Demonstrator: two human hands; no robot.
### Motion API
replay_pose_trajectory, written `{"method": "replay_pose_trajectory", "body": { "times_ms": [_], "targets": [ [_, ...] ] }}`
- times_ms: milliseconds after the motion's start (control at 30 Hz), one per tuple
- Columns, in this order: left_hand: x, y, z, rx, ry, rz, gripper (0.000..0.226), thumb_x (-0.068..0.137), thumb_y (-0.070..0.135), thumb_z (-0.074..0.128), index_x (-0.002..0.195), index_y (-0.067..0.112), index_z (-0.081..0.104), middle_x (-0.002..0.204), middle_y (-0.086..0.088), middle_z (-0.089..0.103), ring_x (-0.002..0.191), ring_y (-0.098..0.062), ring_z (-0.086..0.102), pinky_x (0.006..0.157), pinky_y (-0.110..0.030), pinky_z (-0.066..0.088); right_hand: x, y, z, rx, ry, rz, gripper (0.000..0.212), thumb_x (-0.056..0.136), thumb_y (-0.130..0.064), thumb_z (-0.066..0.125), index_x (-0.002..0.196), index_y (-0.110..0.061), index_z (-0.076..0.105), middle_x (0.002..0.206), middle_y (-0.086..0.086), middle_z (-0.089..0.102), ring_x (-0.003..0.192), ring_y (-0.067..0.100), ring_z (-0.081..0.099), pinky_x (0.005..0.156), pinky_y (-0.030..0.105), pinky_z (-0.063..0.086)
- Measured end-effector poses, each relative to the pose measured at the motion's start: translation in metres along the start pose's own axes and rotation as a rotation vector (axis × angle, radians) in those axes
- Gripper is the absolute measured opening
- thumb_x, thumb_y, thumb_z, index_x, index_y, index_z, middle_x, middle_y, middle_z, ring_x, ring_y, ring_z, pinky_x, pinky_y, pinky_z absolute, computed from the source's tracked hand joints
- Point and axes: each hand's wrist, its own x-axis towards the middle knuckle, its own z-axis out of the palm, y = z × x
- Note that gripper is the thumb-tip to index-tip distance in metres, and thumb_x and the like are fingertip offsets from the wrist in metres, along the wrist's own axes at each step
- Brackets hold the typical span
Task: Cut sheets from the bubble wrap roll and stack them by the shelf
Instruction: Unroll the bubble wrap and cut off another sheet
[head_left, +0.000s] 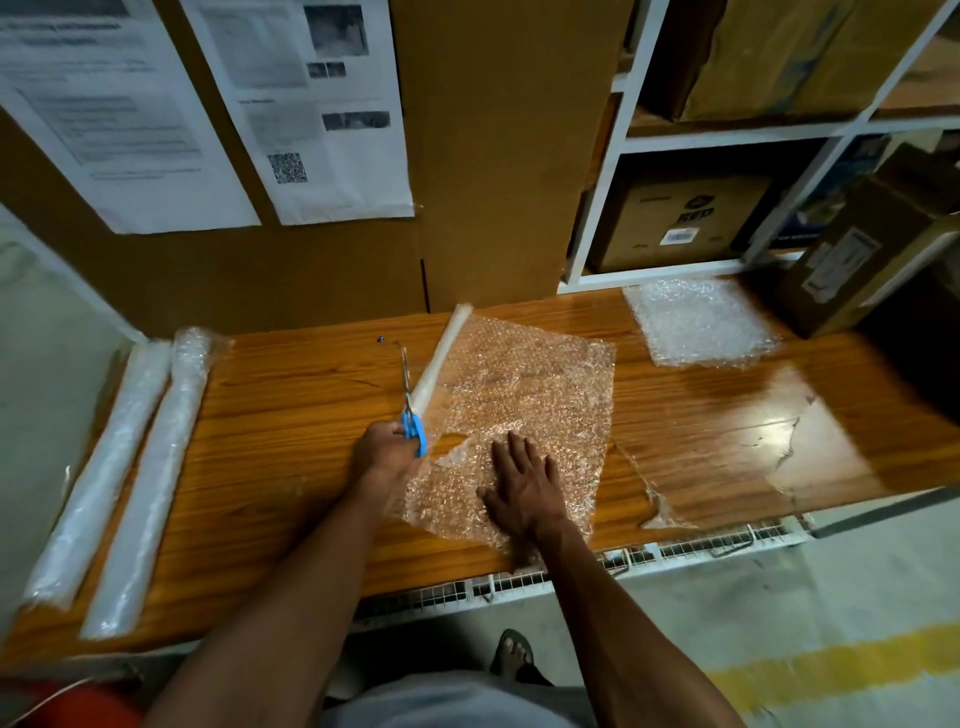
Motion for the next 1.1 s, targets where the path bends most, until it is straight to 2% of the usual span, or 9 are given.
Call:
{"method": "replay_pose_trajectory", "body": {
  "times_ms": [133, 233, 400, 500, 567, 733, 833, 933, 1100],
  "targets": [
    [-0.004, -0.005, -0.015, 0.139, 0.213, 0.002, 0.021, 0.086, 0.029, 0.078, 0.096, 0.011, 0.08, 0.1, -0.013, 0.077, 0.093, -0.036, 0.071, 0.068, -0.032, 0.045, 0.0, 0.023, -0.013, 0.003, -0.019, 0.061, 0.083, 0.104, -0.059, 0.03, 0.167, -0.021, -0.008, 0.174, 0.008, -0.016, 0.16, 0.033, -0.014, 0.125, 0.059, -0.007],
    [-0.013, -0.005, -0.008, 0.036, 0.2, 0.057, 0.019, 0.084, 0.028, 0.08, 0.092, 0.011, 0.079, 0.095, -0.011, 0.078, 0.089, -0.031, 0.072, 0.07, -0.033, 0.05, -0.003, 0.033, -0.02, 0.028, 0.038, 0.051, 0.082, 0.102, -0.058, 0.033, 0.168, -0.022, -0.001, 0.175, 0.008, -0.009, 0.161, 0.031, -0.01, 0.127, 0.058, -0.004],
    [-0.048, 0.005, 0.021, -0.113, -0.023, 0.072, 0.047, 0.073, 0.057, 0.086, 0.071, 0.012, 0.072, 0.062, 0.004, 0.067, 0.055, -0.012, 0.058, 0.054, -0.025, 0.04, -0.018, 0.021, -0.009, 0.08, 0.199, -0.135, 0.07, 0.106, -0.061, 0.028, 0.163, -0.02, 0.022, 0.174, 0.01, 0.013, 0.16, 0.029, 0.012, 0.129, 0.055, 0.008],
    [-0.061, 0.006, 0.035, -0.218, -0.224, -0.002, 0.034, 0.075, 0.041, 0.09, 0.076, 0.01, 0.077, 0.072, -0.005, 0.075, 0.058, -0.014, 0.06, 0.055, -0.024, 0.042, -0.027, 0.013, 0.006, 0.086, 0.288, -0.331, 0.06, 0.103, -0.065, 0.036, 0.138, -0.018, 0.049, 0.159, 0.012, 0.041, 0.146, 0.028, 0.038, 0.12, 0.052, 0.033],
    [-0.07, 0.003, 0.034, -0.297, -0.376, -0.044, 0.02, 0.08, 0.023, 0.087, 0.08, 0.005, 0.078, 0.078, -0.012, 0.076, 0.059, -0.015, 0.062, 0.05, -0.02, 0.041, -0.031, 0.011, 0.014, 0.069, 0.291, -0.427, 0.058, 0.1, -0.068, 0.041, 0.128, -0.018, 0.053, 0.145, 0.011, 0.05, 0.131, 0.027, 0.047, 0.109, 0.049, 0.041],
    [-0.081, -0.027, 0.016, -0.307, -0.537, -0.135, 0.012, 0.087, 0.012, 0.079, 0.093, 0.003, 0.075, 0.085, -0.014, 0.076, 0.071, -0.017, 0.069, 0.058, -0.024, 0.041, -0.035, 0.009, 0.024, 0.021, 0.31, -0.459, 0.04, 0.102, -0.048, 0.05, 0.122, -0.016, 0.06, 0.138, 0.01, 0.056, 0.126, 0.028, 0.051, 0.104, 0.049, 0.044],
    [-0.08, -0.045, -0.004, -0.284, -0.662, -0.191, 0.03, 0.092, 0.023, 0.075, 0.11, -0.002, 0.072, 0.102, -0.019, 0.073, 0.082, -0.021, 0.064, 0.058, -0.026, 0.044, -0.036, 0.001, 0.021, 0.015, 0.324, -0.44, 0.031, 0.103, -0.037, 0.048, 0.122, -0.017, 0.062, 0.135, 0.008, 0.057, 0.123, 0.027, 0.052, 0.101, 0.049, 0.046],
    [-0.078, -0.055, -0.02, -0.286, -0.799, -0.308, 0.041, 0.096, 0.035, 0.068, 0.126, 0.007, 0.067, 0.119, -0.014, 0.072, 0.102, -0.023, 0.069, 0.064, -0.028, 0.052, -0.037, -0.005, 0.022, 0.017, 0.331, -0.409, 0.028, 0.104, -0.035, 0.048, 0.121, -0.019, 0.063, 0.131, 0.006, 0.059, 0.118, 0.024, 0.053, 0.098, 0.047, 0.047],
    [-0.083, -0.061, -0.041, -0.188, -0.977, -0.23, 0.061, 0.082, 0.042, 0.08, 0.125, 0.001, 0.066, 0.127, -0.019, 0.071, 0.122, -0.03, 0.066, 0.097, -0.036, 0.05, -0.043, -0.017, 0.031, 0.07, 0.351, -0.323, 0.027, 0.101, -0.036, 0.048, 0.115, -0.019, 0.063, 0.119, 0.006, 0.063, 0.108, 0.025, 0.055, 0.088, 0.043, 0.049]
  ]
}}
